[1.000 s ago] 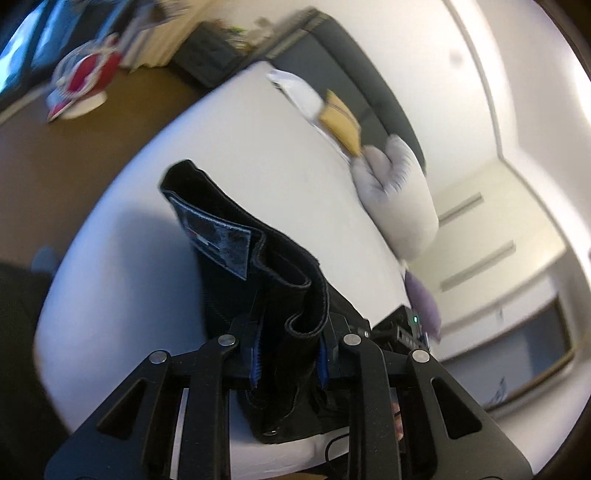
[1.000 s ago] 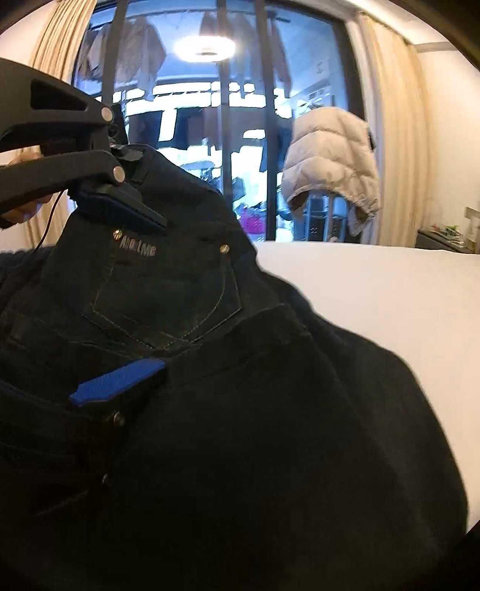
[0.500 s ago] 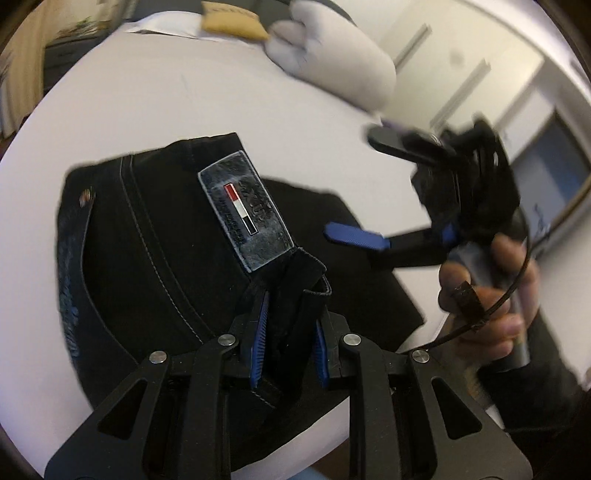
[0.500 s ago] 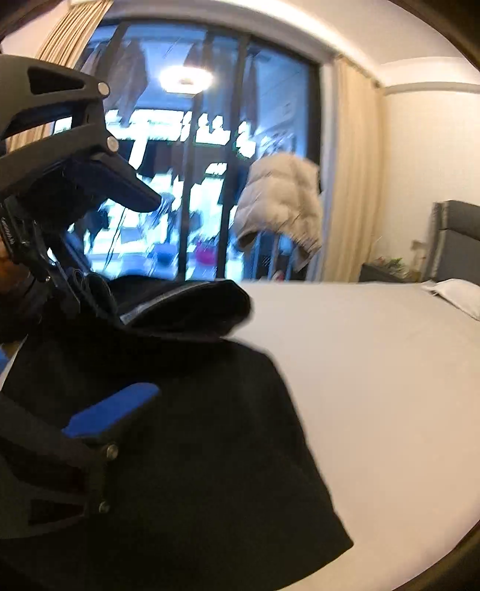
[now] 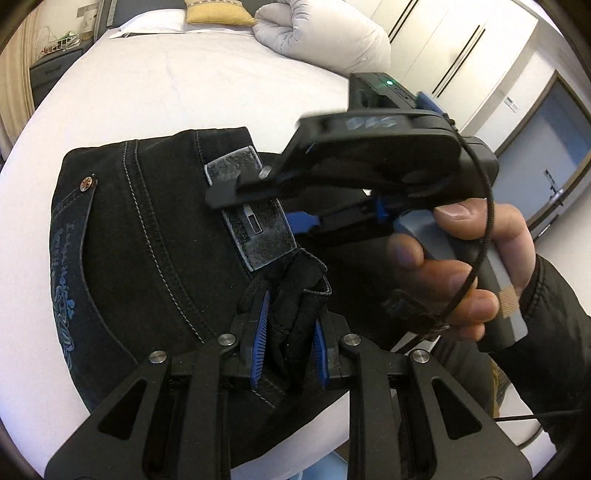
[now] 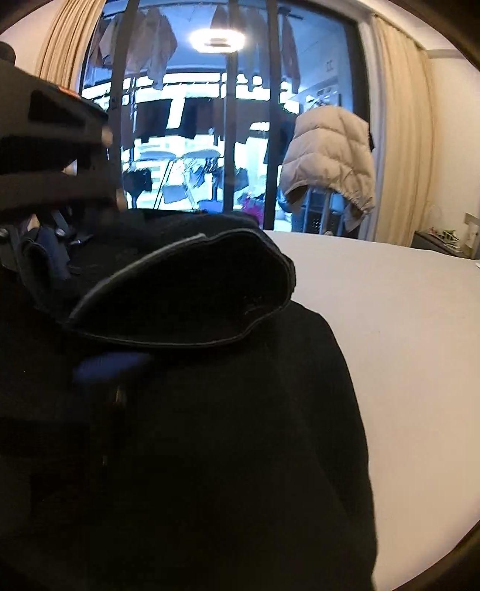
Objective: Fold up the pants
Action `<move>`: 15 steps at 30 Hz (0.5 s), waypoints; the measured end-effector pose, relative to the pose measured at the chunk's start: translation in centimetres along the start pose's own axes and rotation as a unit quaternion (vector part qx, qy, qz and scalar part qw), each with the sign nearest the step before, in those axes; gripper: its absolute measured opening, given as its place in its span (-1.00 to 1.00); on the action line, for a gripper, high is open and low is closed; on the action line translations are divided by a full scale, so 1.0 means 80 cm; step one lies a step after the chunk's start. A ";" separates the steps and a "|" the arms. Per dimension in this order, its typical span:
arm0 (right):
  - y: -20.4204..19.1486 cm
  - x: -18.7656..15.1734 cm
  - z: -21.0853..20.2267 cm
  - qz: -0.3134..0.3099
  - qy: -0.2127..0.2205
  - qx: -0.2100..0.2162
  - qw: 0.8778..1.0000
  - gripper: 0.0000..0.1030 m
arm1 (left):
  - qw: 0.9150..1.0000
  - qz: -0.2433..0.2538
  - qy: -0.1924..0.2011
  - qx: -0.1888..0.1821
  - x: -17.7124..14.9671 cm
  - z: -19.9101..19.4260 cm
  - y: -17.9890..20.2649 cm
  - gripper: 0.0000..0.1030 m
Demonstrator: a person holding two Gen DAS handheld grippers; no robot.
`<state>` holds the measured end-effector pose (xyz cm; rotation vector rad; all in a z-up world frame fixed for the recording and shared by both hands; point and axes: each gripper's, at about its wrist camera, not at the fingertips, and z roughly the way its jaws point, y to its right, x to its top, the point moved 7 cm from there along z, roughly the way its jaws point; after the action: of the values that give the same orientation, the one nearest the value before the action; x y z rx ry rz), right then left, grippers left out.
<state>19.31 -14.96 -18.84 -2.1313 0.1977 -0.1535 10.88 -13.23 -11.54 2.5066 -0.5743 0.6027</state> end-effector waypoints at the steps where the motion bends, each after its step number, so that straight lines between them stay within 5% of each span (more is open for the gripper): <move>1: -0.002 0.000 -0.001 -0.007 0.003 -0.003 1.000 -0.33 | 1.000 -0.002 -0.001 0.000 0.006 0.002 0.000 -0.61; 5: -0.007 -0.005 -0.008 -0.032 0.020 -0.026 0.999 -0.66 | 1.000 -0.005 -0.002 -0.004 -0.003 0.001 0.001 -0.61; 15: 0.000 -0.005 -0.051 -0.048 0.058 -0.058 0.995 -0.74 | 1.000 0.011 -0.007 -0.026 0.021 0.022 0.021 -0.61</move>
<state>18.14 -18.24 -16.63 -2.2506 0.1758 -0.3290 11.95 -16.00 -11.42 2.4601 -0.6164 0.5725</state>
